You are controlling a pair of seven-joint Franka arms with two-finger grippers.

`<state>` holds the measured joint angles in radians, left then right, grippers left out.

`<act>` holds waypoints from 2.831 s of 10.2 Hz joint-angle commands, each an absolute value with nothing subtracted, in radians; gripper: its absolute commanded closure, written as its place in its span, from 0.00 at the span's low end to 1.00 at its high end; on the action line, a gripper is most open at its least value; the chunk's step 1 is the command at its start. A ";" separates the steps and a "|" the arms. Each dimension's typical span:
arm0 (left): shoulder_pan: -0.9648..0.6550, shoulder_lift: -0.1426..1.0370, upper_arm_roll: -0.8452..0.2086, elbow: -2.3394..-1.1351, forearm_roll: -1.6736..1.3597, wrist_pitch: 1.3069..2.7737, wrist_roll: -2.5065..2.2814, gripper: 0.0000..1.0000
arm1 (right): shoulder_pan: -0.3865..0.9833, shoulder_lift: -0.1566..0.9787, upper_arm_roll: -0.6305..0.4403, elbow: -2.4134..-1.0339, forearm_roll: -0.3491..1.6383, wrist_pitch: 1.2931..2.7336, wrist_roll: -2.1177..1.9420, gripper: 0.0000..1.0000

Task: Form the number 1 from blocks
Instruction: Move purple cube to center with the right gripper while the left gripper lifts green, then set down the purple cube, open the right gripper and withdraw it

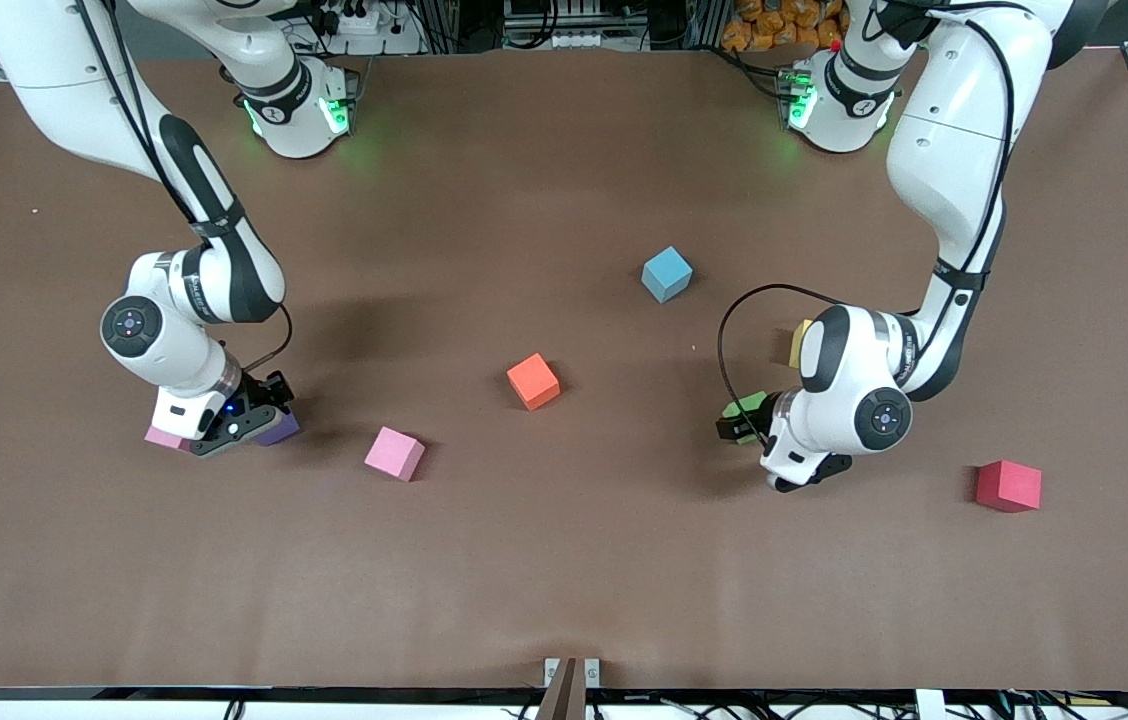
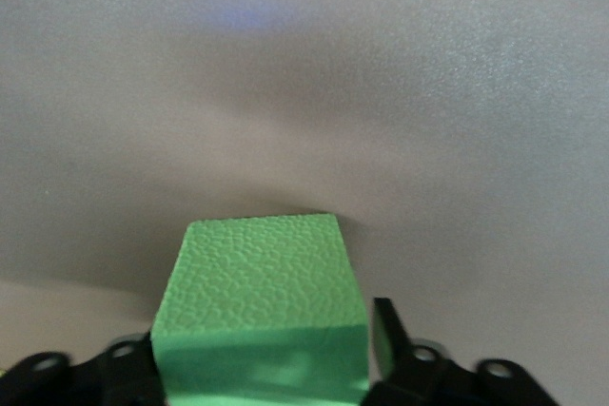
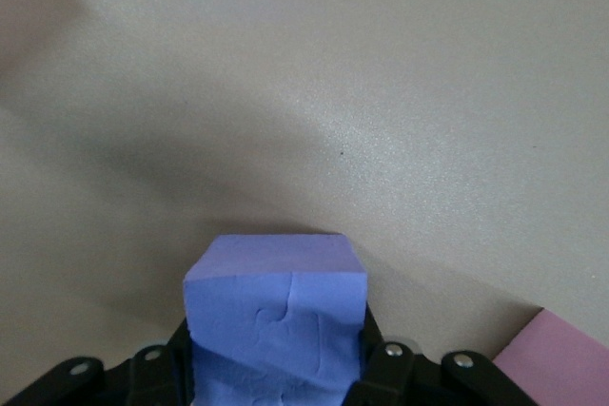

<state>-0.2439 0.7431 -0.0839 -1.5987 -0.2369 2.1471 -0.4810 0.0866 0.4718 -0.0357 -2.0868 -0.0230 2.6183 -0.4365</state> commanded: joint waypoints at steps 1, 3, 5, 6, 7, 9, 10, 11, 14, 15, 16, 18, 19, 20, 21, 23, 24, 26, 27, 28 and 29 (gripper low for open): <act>-0.258 0.720 -0.078 -1.592 -0.247 2.131 -0.509 0.39 | 0.093 0.462 -0.029 -2.103 -0.037 2.616 -0.422 1.00; -0.267 0.652 -0.074 -1.592 -0.233 2.091 -0.528 0.39 | 0.164 0.410 -0.029 -2.112 -0.037 2.542 -0.236 1.00; -0.308 0.554 -0.078 -1.594 -0.140 2.031 -0.657 0.39 | 0.274 0.347 -0.028 -2.109 -0.037 2.424 0.049 1.00; -0.342 0.520 -0.078 -1.594 -0.105 2.008 -0.739 0.39 | 0.341 0.321 -0.028 -2.109 -0.035 2.378 0.171 1.00; -0.336 0.491 -0.080 -1.594 -0.100 1.984 -0.745 0.39 | 0.409 0.292 -0.025 -2.112 -0.028 2.352 0.298 1.00; -0.342 0.436 -0.078 -1.595 -0.084 1.948 -0.688 0.40 | 0.556 0.250 -0.023 -2.137 -0.025 2.356 0.554 1.00; -0.344 0.411 -0.078 -1.597 -0.057 1.934 -0.622 0.40 | 0.613 0.233 -0.021 -2.151 -0.022 2.358 0.616 1.00; -0.344 0.394 -0.080 -1.598 -0.037 1.915 -0.529 0.40 | 0.674 0.215 -0.015 -2.170 0.000 2.364 0.667 1.00; -0.331 0.345 -0.080 -1.608 -0.022 1.824 -0.367 0.40 | 0.880 0.213 -0.017 -2.178 0.066 2.372 0.797 1.00; -0.328 0.321 -0.078 -1.630 -0.021 1.801 -0.348 0.40 | 0.941 0.216 -0.017 -2.189 0.066 2.384 0.855 1.00; -0.324 0.302 -0.078 -1.653 -0.021 1.799 -0.341 0.40 | 1.000 0.218 -0.017 -2.206 0.066 2.397 0.902 1.00; -0.322 0.291 -0.078 -1.667 -0.021 1.799 -0.341 0.40 | 1.081 0.250 -0.017 -2.229 0.066 2.482 1.051 1.00; -0.324 0.290 -0.078 -1.677 -0.021 1.799 -0.341 0.40 | 1.109 0.283 -0.017 -2.227 0.066 2.526 1.130 1.00; -0.327 0.279 -0.080 -1.692 -0.020 1.799 -0.341 0.40 | 1.127 0.316 -0.017 -2.226 0.066 2.552 1.161 1.00; -0.336 0.264 -0.080 -1.719 -0.020 1.798 -0.341 0.40 | 1.147 0.339 -0.018 -2.224 0.066 2.559 1.163 1.00; -0.334 0.247 -0.115 -1.752 -0.020 1.798 -0.341 0.40 | 1.164 0.353 -0.018 -2.224 0.066 2.560 1.161 1.00; -0.337 0.247 -0.126 -1.761 -0.021 1.793 -0.347 0.40 | 1.172 0.353 -0.018 -2.224 0.066 2.560 1.163 1.00; -0.339 0.262 -0.198 -1.766 -0.044 1.793 -0.412 0.40 | 1.183 0.362 -0.020 -2.224 0.064 2.562 1.163 1.00; -0.339 0.281 -0.230 -1.766 -0.064 1.793 -0.449 0.40 | 1.184 0.368 -0.020 -2.223 0.064 2.562 1.163 0.92; -0.342 0.290 -0.245 -1.764 -0.066 1.795 -0.474 0.40 | 1.184 0.374 -0.020 -2.223 0.063 2.562 1.163 0.51; -0.342 0.293 -0.255 -1.764 -0.067 1.795 -0.485 0.40 | 1.192 0.382 -0.020 -2.223 0.063 2.562 1.164 0.01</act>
<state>-0.3457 0.2922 -0.2457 -1.7621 -0.0499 1.8005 -0.4644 1.1664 0.3669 -0.0088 -2.2220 0.0578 2.5586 1.1481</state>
